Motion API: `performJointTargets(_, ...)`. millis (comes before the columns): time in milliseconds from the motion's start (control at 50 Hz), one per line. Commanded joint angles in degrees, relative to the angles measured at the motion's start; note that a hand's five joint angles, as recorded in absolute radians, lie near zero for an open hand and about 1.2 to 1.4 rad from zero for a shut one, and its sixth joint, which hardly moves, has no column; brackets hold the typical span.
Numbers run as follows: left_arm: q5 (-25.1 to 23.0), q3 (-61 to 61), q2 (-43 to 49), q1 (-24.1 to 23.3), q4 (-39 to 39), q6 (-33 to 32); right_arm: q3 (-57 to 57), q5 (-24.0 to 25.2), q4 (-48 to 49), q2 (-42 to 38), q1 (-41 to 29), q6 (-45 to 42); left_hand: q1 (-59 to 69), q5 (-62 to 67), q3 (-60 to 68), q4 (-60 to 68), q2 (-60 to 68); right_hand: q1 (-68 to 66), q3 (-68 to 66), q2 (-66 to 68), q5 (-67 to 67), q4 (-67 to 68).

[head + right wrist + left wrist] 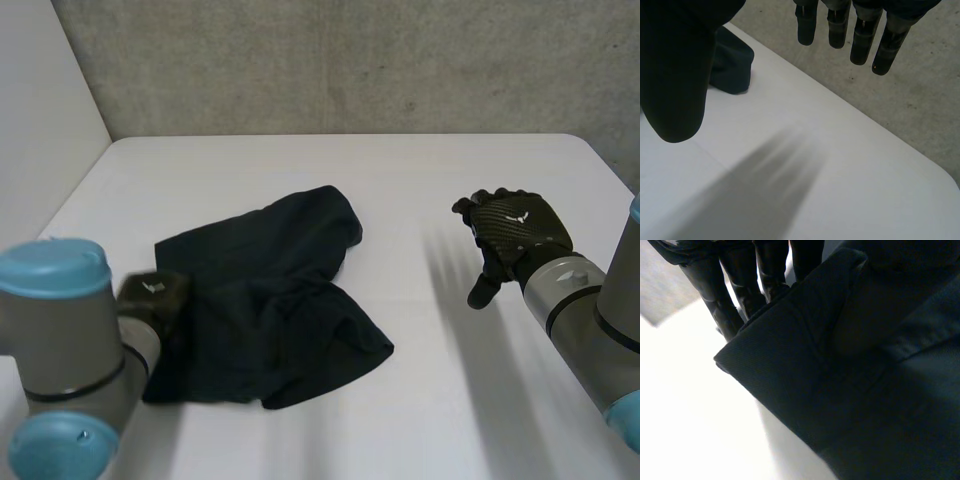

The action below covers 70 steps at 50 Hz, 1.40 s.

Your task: Fold the shorts.

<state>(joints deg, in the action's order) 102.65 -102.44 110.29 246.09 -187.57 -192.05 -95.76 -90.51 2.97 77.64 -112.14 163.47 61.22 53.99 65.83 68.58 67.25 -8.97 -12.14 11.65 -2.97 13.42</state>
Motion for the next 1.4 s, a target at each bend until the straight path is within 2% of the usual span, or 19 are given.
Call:
performJointTargets(20,2.91,4.79,-9.83,7.03,-4.46,-9.03,-0.39,-0.02,-0.07,0.41,0.17,-1.4,18.78,16.01,14.17,11.42,12.75,-1.03,2.14,-1.65,2.97,-3.42)
performJointTargets(100,2.82,9.36,-12.82,9.23,-8.33,-15.63,-0.57,-0.02,-0.07,0.41,-0.09,-1.57,18.78,16.01,14.17,11.42,12.75,-1.03,2.14,-1.65,2.97,-3.42)
performJointTargets(200,2.82,14.81,-13.18,6.34,-13.43,-18.19,-0.57,-0.1,0.02,0.23,-0.54,-1.57,18.78,16.01,14.17,11.42,12.75,-1.03,2.14,-1.65,2.97,-3.42)
performJointTargets(320,1.24,20.0,-10.11,-6.66,-16.77,-18.19,-0.65,-0.72,-0.07,0.06,-0.27,-1.4,18.78,16.01,14.17,11.42,12.75,-1.03,2.14,-1.65,2.97,-3.42)
performJointTargets(440,-7.97,22.99,1.73,-22.55,-18.0,-18.1,-0.57,-0.9,-0.07,0.5,0.34,-0.61,18.78,16.01,14.17,11.42,12.75,-1.03,2.14,-1.65,2.97,-3.42)
performJointTargets(520,-10.1,24.04,10.61,-27.57,-17.65,-18.1,-0.39,-0.98,0.28,0.85,1.31,-0.52,18.78,16.01,14.17,11.42,12.75,-1.03,2.14,-1.65,2.97,-3.42)
performJointTargets(580,-10.28,24.31,15.11,-30.48,-17.39,-18.28,-0.48,-1.6,0.72,1.37,3.85,-0.43,7.59,4.82,2.97,0.23,1.55,-1.03,2.14,-1.65,2.97,-3.42)
performJointTargets(600,-10.45,24.22,17.3,-32.49,-17.21,-18.45,-0.48,-1.69,0.81,1.46,4.47,-0.43,-6.12,-8.89,-10.74,-13.48,-12.15,-1.03,2.14,-1.65,2.97,-3.42)
performJointTargets(660,-10.63,23.78,18.64,-34.53,-17.12,-18.63,-0.39,-1.69,0.99,1.73,6.05,-0.08,-28.23,-30.99,-32.84,-35.58,-34.26,-1.03,2.14,-1.65,2.97,-3.42)
performJointTargets(680,-10.54,23.43,18.47,-35.15,-17.04,-18.8,-0.39,-1.69,0.9,1.73,6.32,0.1,-40.45,-43.22,-45.07,-47.81,-46.48,-1.03,2.14,-1.65,2.97,-3.42)
performJointTargets(720,-10.28,23.17,17.59,-35.15,-16.86,-19.07,-0.21,-1.42,0.9,1.73,6.67,0.45,-50.79,-53.56,-55.41,-58.15,-56.83,-1.03,2.14,-1.65,2.97,-3.42)
performJointTargets(800,-10.01,22.38,11.54,-34.01,-14.84,-19.07,0.14,-0.9,0.81,1.64,6.58,0.27,-51.22,-53.99,-55.83,-58.58,-57.25,-1.03,2.14,-1.65,2.97,-3.42)
performJointTargets(920,-10.1,17.37,-0.85,-27.6,-11.06,-18.19,0.58,0.51,0.2,1.73,6.41,-0.43,-51.22,-53.99,-55.83,-58.58,-57.25,-1.03,2.14,-1.65,2.97,-3.42)
performJointTargets(1000,-9.92,12.72,-6.49,-24.7,-10.71,-18.19,0.4,4.72,-2.34,3.3,6.41,-2.88,-51.22,-53.99,-55.83,-58.58,-57.25,-1.03,2.14,-1.65,2.97,-3.42)
performJointTargets(1040,-9.84,10.09,-8.16,-21.2,-10.36,-18.28,-0.04,8.32,-6.55,4.63,6.32,-5.96,-50.51,-53.27,-55.12,-57.86,-56.54,-1.03,2.14,-1.65,2.97,-3.42)
performJointTargets(1080,-9.4,8.5,-8.69,-18.55,-9.57,-18.19,-0.65,12.61,-10.76,4.98,6.49,-8.76,-49.83,-52.6,-54.44,-57.19,-55.86,-1.03,2.14,-1.65,2.97,-3.42)
performJointTargets(1180,-8.25,5.51,-8.26,-12.31,-2.38,-13.46,-2.5,17.56,-12.11,4.37,6.32,-11.42,-48.82,-51.59,-53.43,-56.18,-54.85,-1.03,2.14,-1.65,2.97,-3.42)
performJointTargets(1260,-8.87,5.5,-7.29,-7.84,2.64,-7.14,-2.06,18.09,-8.07,0.86,5.88,-11.59,-48.82,-51.58,-53.43,-56.17,-54.85,-1.03,2.14,-1.65,2.97,-3.42)
performJointTargets(1400,-9.13,7.34,-2.11,-2.9,3.88,-1.49,7.24,17.56,-4.9,-8.28,5.7,-6.77,-44.46,-47.23,-49.08,-51.82,-50.49,-2.11,1.06,-0.56,1.89,-2.34)
